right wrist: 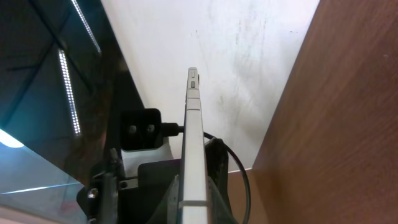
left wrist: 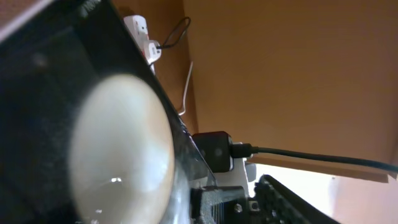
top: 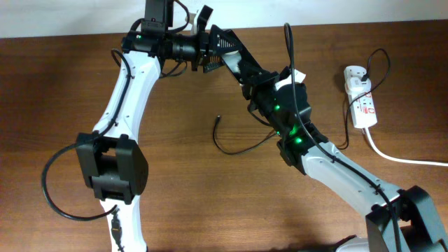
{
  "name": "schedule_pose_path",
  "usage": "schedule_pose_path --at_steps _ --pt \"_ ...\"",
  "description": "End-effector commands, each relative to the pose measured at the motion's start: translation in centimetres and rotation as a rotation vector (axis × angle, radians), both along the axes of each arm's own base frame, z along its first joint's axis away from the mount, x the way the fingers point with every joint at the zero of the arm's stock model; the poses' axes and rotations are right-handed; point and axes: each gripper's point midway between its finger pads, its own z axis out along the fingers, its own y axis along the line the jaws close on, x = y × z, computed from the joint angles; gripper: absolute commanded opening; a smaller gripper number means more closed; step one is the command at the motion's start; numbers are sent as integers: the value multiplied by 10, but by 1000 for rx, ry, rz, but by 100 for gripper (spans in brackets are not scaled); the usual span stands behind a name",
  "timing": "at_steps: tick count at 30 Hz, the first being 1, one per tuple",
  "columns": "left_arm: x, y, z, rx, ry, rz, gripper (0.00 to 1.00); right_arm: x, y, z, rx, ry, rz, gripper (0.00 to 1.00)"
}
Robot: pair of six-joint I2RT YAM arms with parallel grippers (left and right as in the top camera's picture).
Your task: Plug charger to phone and switch on socket
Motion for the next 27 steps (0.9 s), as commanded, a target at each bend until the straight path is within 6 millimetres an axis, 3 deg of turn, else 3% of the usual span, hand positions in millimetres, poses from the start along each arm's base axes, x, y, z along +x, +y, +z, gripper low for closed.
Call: schedule_pose_path --at_steps 1,11,17,27 --pt "1 -1 -3 1 1 -1 59 -3 12 12 15 -20 25 4" --pt "3 -1 -5 13 17 16 48 -14 32 12 15 -21 59 4" --pt "5 -1 -3 8 -5 16 36 -21 43 12 16 -21 92 4" --pt "9 0 -7 32 -10 39 35 -27 53 14 22 -28 128 4"
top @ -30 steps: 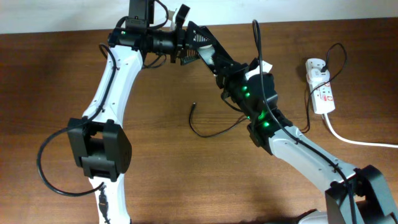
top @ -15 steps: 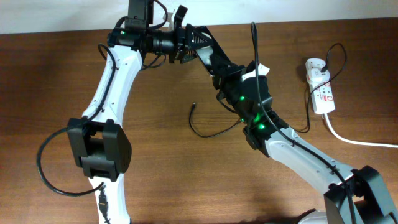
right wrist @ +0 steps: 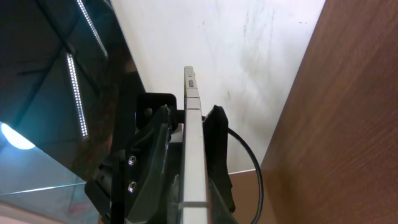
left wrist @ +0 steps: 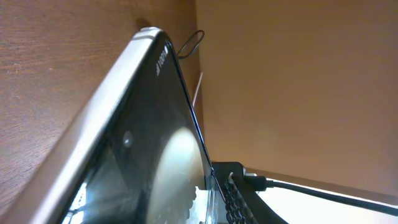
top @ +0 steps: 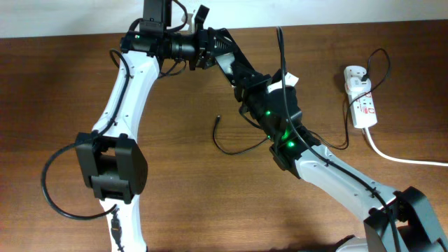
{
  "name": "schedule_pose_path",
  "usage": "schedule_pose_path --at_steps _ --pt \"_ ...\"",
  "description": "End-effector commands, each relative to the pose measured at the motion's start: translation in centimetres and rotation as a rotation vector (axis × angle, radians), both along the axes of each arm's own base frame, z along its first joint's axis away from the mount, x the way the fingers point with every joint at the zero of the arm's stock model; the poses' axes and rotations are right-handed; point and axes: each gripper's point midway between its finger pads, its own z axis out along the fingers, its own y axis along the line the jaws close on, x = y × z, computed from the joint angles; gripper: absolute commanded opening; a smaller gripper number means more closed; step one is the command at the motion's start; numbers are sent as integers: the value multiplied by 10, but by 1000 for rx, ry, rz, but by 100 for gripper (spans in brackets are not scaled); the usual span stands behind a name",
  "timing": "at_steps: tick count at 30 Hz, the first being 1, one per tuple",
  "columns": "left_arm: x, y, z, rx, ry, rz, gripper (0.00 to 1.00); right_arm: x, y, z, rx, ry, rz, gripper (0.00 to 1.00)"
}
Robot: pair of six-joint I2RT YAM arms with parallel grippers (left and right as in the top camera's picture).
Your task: Plug charger to phone and switch on socket
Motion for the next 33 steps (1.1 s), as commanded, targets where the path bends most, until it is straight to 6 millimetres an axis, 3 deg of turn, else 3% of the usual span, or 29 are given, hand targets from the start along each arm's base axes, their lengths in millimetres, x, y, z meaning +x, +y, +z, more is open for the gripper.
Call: schedule_pose_path --at_steps 1,9,21,30,32,33 --pt "0 -5 -1 -1 -27 -14 35 -19 34 7 -2 -20 141 4" --pt "3 -6 -6 33 -35 11 33 -19 34 7 -2 -21 142 4" --pt "8 -7 -12 74 -43 43 21 -19 34 11 5 -33 141 4" --pt "19 8 -16 102 -47 94 2 -18 34 11 5 -34 140 4" --pt "19 8 -16 101 -41 96 1 -18 34 11 5 -34 140 7" --pt "19 8 -16 101 -41 96 1 -18 34 11 5 -34 140 13"
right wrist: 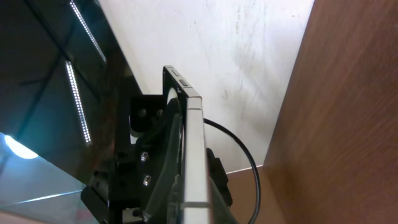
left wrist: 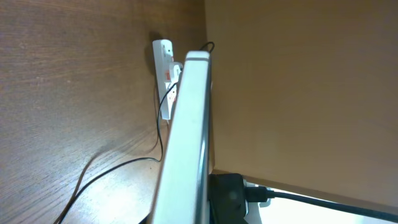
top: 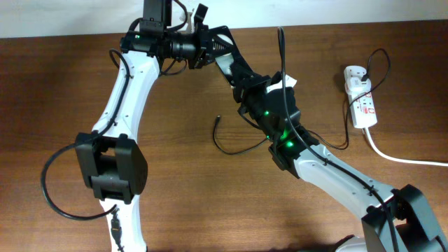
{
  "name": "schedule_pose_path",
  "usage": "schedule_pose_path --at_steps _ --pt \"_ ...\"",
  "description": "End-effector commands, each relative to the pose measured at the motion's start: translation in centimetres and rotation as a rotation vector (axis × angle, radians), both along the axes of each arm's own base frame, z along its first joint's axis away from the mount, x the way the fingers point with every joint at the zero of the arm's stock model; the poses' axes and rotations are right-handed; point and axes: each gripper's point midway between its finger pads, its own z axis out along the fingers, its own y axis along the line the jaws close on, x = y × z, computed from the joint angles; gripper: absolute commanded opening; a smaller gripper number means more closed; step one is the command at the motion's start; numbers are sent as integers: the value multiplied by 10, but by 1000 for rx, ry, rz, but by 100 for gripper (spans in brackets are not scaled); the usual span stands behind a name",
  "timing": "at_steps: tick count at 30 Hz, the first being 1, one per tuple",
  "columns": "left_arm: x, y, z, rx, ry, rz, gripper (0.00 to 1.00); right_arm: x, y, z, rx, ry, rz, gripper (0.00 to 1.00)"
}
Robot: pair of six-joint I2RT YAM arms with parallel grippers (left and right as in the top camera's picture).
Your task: Plug charger to phone and switch on socket
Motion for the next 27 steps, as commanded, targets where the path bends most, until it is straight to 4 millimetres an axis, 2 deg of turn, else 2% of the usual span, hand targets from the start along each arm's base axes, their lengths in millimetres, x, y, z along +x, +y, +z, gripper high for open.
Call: schedule_pose_path --at_steps 1,2,3,5,6,7,8,10,13,17,20,23,27 --pt "10 5 -10 56 -14 53 1 -19 32 16 -35 -71 139 15" --pt "10 5 -10 54 -4 57 0 -19 32 16 -35 -71 139 18" --pt "10 5 -10 53 2 60 0 -19 32 16 -35 -71 139 30" --pt "12 7 -10 53 -1 64 0 -19 32 16 -35 -70 139 41" --pt "13 10 -10 52 -1 70 0 -19 32 16 -35 -70 139 48" --pt "17 18 -10 52 0 87 0 -19 32 16 -35 -70 139 59" --pt "20 25 -10 52 1 99 0 -19 32 16 -36 -70 139 63" --pt "25 39 -8 40 4 118 0 -20 32 12 -46 -59 143 69" --pt "29 63 -2 1 13 132 0 -22 33 -2 -77 -9 158 70" --pt "28 100 12 -85 -32 103 0 -37 49 -16 -312 -114 310 70" --pt "24 127 8 -89 -21 118 0 -47 52 -42 -426 -73 389 75" --pt "17 140 1 -74 -2 122 0 -59 53 -64 -532 -57 469 83" --pt "3 139 -6 -58 4 89 0 -80 49 -100 -660 12 589 89"
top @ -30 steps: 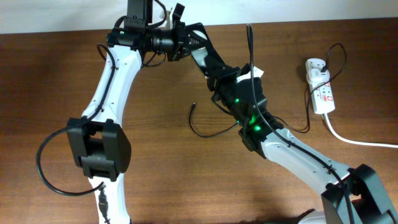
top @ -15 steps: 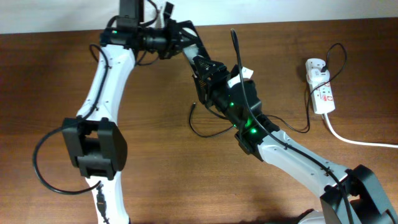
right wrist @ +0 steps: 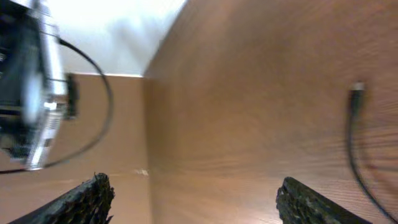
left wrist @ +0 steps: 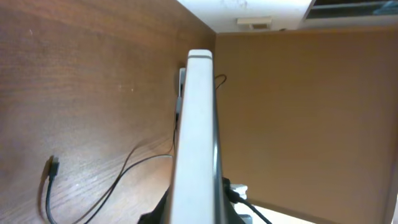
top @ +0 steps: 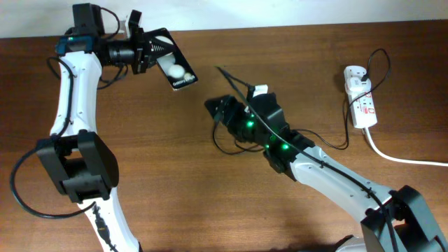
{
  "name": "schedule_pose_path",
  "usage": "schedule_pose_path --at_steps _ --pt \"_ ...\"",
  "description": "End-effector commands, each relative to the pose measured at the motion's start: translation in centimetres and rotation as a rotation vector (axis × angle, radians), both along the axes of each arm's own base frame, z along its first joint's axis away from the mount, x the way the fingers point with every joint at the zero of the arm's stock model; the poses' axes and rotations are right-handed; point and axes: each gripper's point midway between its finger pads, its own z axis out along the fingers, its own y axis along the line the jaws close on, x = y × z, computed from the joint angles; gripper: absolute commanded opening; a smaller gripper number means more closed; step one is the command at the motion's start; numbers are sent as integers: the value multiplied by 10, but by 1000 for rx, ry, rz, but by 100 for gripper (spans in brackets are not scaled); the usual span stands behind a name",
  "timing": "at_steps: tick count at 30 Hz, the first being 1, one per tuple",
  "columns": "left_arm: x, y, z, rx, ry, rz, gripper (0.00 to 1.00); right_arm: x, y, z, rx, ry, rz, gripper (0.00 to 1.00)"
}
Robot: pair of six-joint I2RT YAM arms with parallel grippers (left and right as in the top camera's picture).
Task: Plug charger to phone and switch on socket
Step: 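Move the right gripper down toward the cable plug on the table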
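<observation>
The phone (top: 173, 64) is held above the table's far left, screen up, with my left gripper (top: 155, 53) shut on its end. In the left wrist view the phone (left wrist: 199, 130) shows edge-on between the fingers (left wrist: 219, 205). The black charger cable (top: 234, 149) loops on the middle of the table; its free plug (right wrist: 356, 93) lies on the wood ahead of my right gripper (right wrist: 199, 200), which is open and holds nothing. In the overhead view the right gripper (top: 218, 109) is low over the cable's end. The white socket strip (top: 360, 98) lies at the far right.
The strip's white mains cord (top: 409, 160) runs off the right edge. The charger cable's far end (top: 378, 63) curls by the strip. Bare brown wood lies between the phone and the cable.
Both grippers were on the phone at the back centre. Now my left gripper alone holds it, further left, and my right gripper has let go, stands open and is down by the cable.
My right gripper held the phone up at the back centre, with the left gripper close by. Then the left fingers stood around the phone, and both grippers held it. Now the phone is in the left gripper alone and the right gripper is open near the cable plug.
</observation>
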Motion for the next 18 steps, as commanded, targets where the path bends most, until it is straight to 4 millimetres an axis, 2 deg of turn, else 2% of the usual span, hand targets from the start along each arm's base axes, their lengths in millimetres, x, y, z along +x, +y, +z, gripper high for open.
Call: schedule_pose_path --at_steps 1,3,8,11,15,18 --pt "-13 -5 3 -17 -69 -72 0 -22 6 -10 -109 -49 178 89" --pt "-21 -5 0 -10 -66 -90 0 -37 8 -20 -170 -65 294 89" --pt "-34 -5 -8 35 -112 -140 0 -60 -6 -51 -306 -7 393 89" --pt "-38 -3 -15 74 -97 -146 0 -69 -12 -61 -352 14 433 88" --pt "-46 -3 -17 83 -115 -177 0 -81 -21 -72 -401 56 469 80" --pt "-51 -4 -18 83 -109 -188 0 -87 -25 -77 -414 92 476 79"
